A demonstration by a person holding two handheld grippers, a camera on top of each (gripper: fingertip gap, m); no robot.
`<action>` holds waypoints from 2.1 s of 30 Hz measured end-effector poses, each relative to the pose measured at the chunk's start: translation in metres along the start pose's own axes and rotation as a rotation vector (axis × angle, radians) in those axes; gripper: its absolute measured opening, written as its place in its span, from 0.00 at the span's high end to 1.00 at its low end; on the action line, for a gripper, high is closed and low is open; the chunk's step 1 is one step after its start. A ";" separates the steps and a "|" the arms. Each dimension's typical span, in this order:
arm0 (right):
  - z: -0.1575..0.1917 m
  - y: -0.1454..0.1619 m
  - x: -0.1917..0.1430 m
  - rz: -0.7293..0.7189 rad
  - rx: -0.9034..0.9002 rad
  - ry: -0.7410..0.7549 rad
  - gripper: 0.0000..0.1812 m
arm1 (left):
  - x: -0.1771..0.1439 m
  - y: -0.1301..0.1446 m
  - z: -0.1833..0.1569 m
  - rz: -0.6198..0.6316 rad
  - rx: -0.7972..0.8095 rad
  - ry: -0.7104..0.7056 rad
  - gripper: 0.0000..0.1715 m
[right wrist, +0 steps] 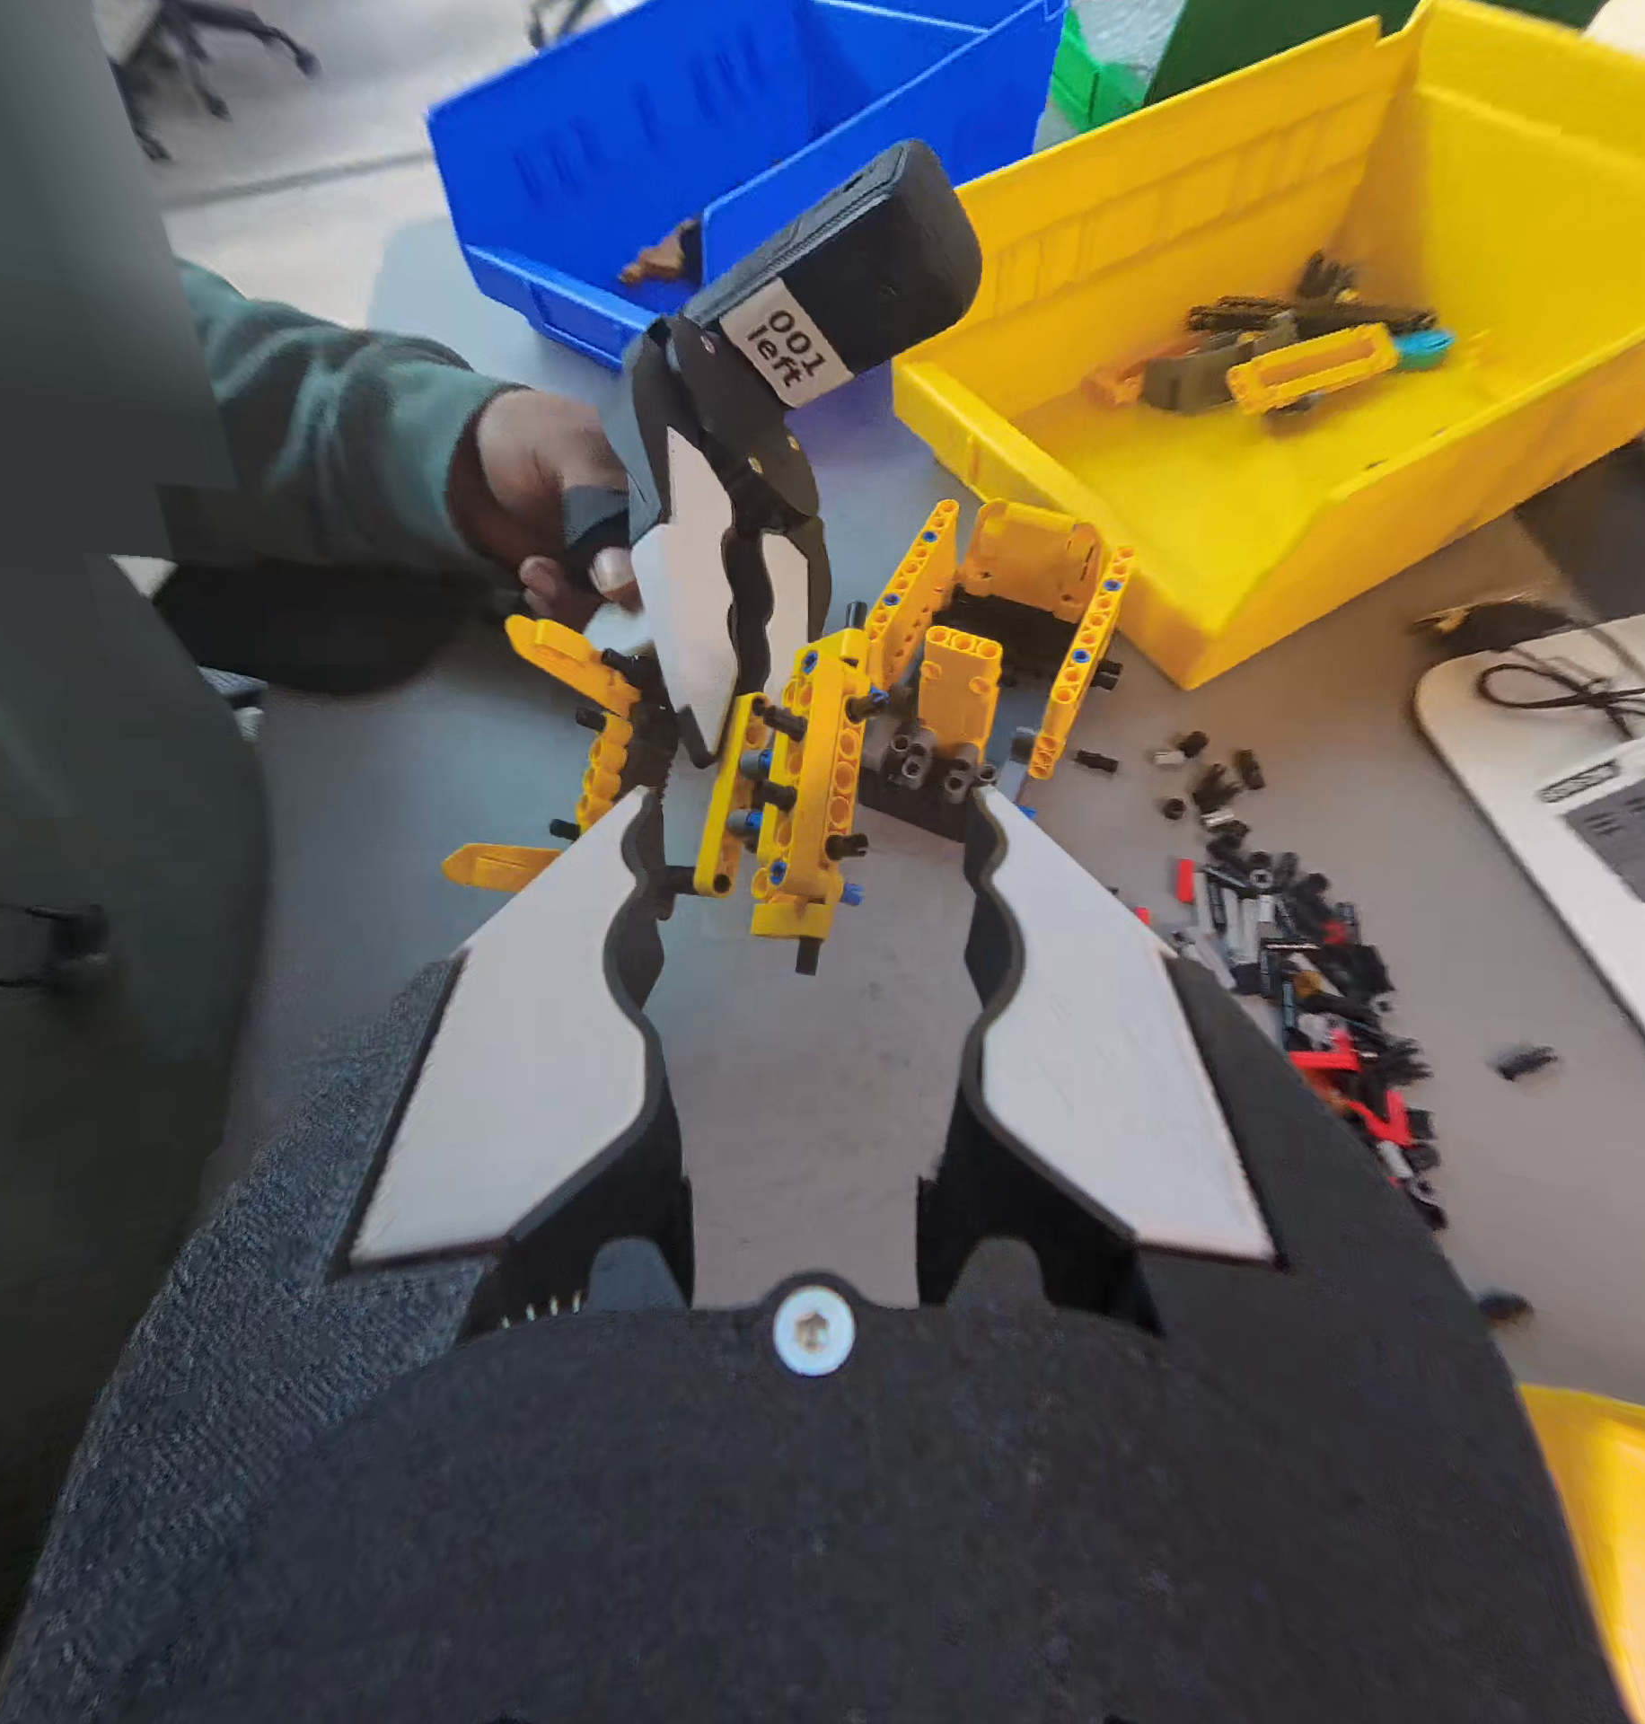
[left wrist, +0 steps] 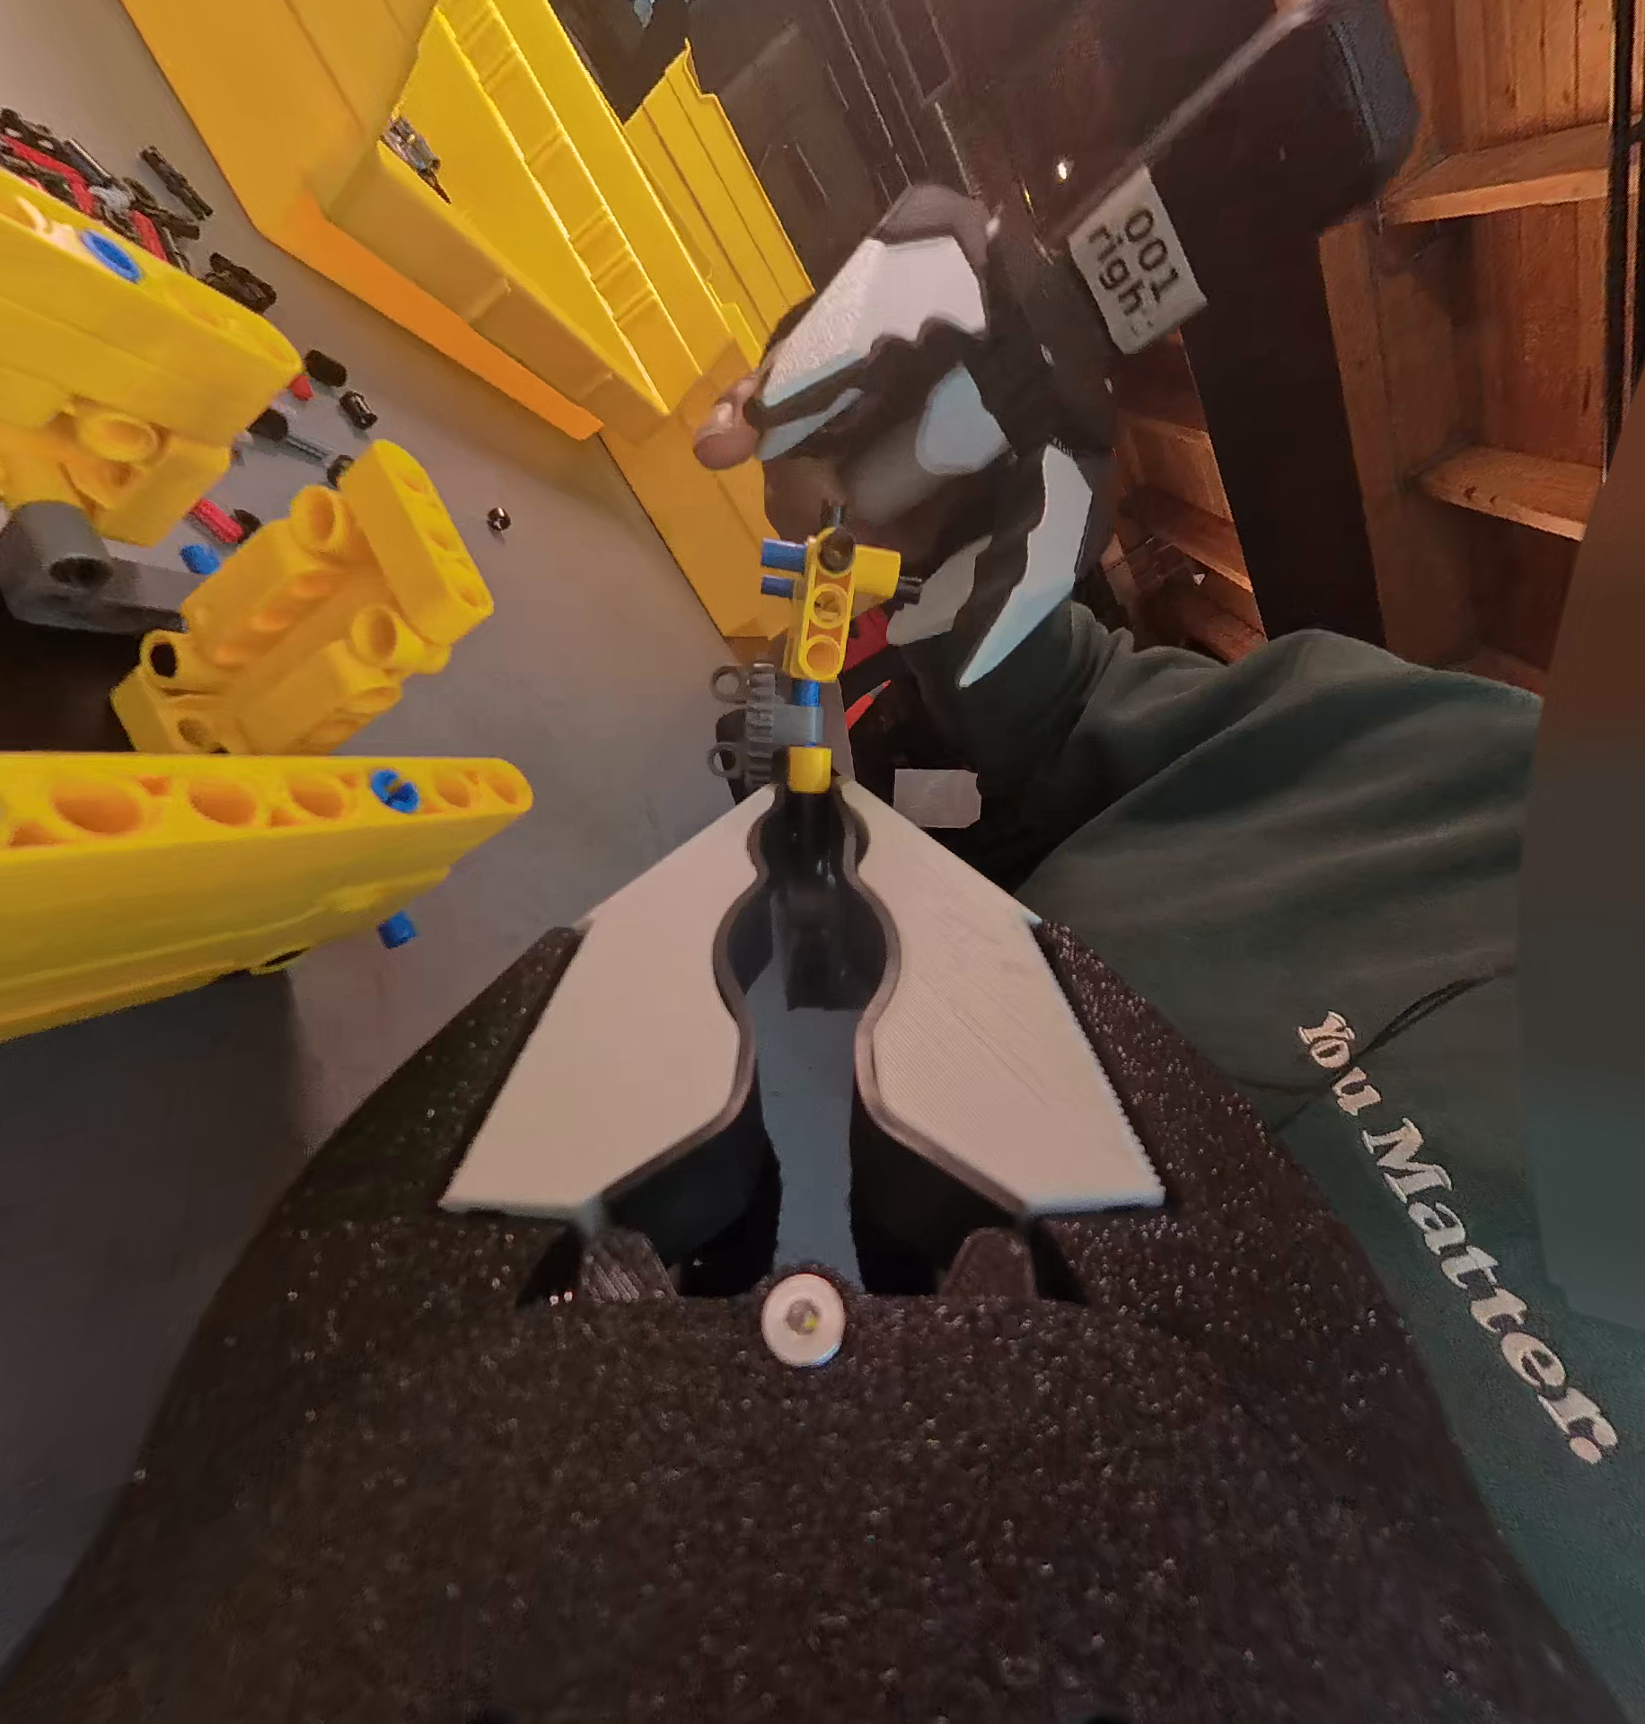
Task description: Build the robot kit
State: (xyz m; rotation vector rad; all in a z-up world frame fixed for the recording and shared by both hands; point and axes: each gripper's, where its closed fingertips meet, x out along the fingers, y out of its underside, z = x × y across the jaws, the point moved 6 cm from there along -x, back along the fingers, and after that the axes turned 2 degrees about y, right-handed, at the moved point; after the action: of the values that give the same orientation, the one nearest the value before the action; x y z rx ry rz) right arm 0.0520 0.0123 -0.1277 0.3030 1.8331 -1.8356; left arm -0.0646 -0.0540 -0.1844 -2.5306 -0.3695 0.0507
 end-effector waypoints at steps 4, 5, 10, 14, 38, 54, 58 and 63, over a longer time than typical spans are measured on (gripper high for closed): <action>0.024 0.009 0.013 0.082 -0.235 0.236 0.70 | 0.006 0.006 0.001 -0.018 -0.031 -0.023 0.96; 0.028 0.016 0.018 0.129 -0.270 0.285 0.71 | 0.006 0.008 0.002 -0.031 -0.039 -0.038 0.96; 0.039 0.037 0.035 0.220 -0.329 0.442 0.70 | 0.009 0.021 0.006 -0.058 -0.091 -0.130 0.96; 0.038 0.046 0.042 0.267 -0.351 0.452 0.72 | 0.011 0.030 0.008 -0.057 -0.123 -0.162 0.95; 0.039 0.055 0.051 0.305 -0.298 0.205 0.71 | 0.020 0.048 0.019 0.074 -0.083 -0.272 0.96; 0.042 0.061 0.060 0.229 -0.185 0.273 0.77 | 0.014 0.047 0.020 0.058 -0.074 -0.292 0.97; 0.041 0.060 0.058 0.230 -0.208 0.291 0.76 | 0.013 0.046 0.019 0.045 -0.073 -0.281 0.97; 0.041 0.056 0.056 0.257 -0.281 0.332 0.77 | 0.012 0.043 0.017 0.012 -0.066 -0.271 0.97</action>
State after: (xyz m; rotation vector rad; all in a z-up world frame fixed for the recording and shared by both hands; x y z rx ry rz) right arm 0.0417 -0.0358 -0.2024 0.7357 2.1274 -1.3957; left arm -0.0439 -0.0758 -0.2215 -2.5962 -0.4692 0.3947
